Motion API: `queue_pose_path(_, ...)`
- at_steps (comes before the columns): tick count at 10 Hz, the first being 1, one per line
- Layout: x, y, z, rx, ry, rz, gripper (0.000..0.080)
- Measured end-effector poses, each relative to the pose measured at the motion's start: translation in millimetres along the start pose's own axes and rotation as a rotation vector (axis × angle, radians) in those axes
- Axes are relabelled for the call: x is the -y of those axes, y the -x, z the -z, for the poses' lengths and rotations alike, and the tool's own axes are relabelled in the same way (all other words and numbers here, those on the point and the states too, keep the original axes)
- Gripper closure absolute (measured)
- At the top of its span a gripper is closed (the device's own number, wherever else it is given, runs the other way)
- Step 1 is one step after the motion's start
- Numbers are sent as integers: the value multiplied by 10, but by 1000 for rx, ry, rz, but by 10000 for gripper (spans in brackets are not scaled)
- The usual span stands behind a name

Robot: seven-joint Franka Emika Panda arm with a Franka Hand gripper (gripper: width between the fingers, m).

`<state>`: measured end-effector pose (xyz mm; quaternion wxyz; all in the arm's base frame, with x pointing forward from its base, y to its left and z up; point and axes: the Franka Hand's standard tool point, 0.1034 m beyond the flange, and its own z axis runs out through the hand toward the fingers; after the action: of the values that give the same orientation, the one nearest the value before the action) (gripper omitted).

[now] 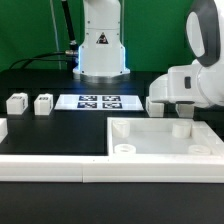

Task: Assemble square table

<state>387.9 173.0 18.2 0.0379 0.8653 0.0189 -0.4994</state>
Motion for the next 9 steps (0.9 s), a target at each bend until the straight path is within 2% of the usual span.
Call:
queue_pose_path(1, 75, -20, -69, 8, -13, -21, 151)
queue_pose_path(2, 106, -25, -107, 14, -6, -25, 151)
queue_pose_path(3, 102, -28, -102, 13, -7, -23, 271)
queue_pose_path(4, 99, -29, -103, 13, -7, -24, 271)
queue_pose_path(5, 101, -29, -104, 13, -7, -23, 422)
queue_pose_path(6, 101, -27, -104, 14, -7, -23, 512)
queue_pose_path(9, 101, -27, -104, 14, -7, -23, 511)
